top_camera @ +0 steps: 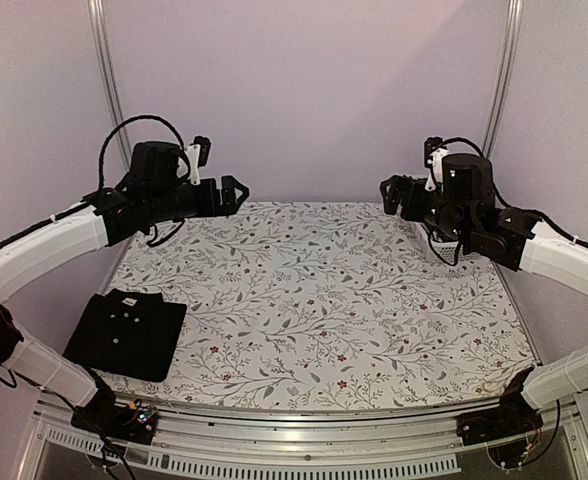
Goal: Fold and stack the long sleeve shirts
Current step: Pick up the square-folded shirt from the bin.
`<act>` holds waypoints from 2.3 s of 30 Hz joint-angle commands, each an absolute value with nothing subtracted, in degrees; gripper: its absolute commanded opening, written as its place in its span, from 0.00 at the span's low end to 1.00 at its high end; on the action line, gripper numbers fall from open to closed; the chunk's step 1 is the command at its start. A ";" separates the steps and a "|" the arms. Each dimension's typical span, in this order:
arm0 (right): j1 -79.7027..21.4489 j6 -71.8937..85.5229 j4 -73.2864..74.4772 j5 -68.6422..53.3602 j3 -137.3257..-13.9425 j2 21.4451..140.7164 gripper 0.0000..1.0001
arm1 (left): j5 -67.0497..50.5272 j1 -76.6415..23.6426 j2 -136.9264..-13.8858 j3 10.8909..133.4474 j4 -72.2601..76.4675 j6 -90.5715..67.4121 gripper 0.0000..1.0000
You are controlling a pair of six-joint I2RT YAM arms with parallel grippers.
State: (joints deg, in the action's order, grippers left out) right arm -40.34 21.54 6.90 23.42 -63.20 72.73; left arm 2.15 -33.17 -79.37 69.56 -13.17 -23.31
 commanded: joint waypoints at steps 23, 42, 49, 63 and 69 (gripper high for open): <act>-4.80 25.20 11.59 6.34 -90.49 111.58 0.98 | -2.74 -32.46 -77.67 70.85 -15.74 -22.76 1.00; -0.94 25.55 14.05 -5.42 -99.17 126.65 0.39 | -3.56 -32.55 -78.57 68.21 -13.28 -24.77 1.00; -0.96 22.08 16.79 -3.81 -103.93 123.48 0.00 | -2.61 -32.50 -78.55 68.98 -13.54 -24.12 1.00; -12.01 14.67 14.72 14.97 -101.35 105.65 0.00 | -2.88 -32.44 -79.26 69.08 -12.23 -23.49 1.00; -20.80 11.49 15.81 17.51 -101.34 99.45 0.00 | -3.07 -32.43 -79.13 68.53 -11.42 -23.77 1.00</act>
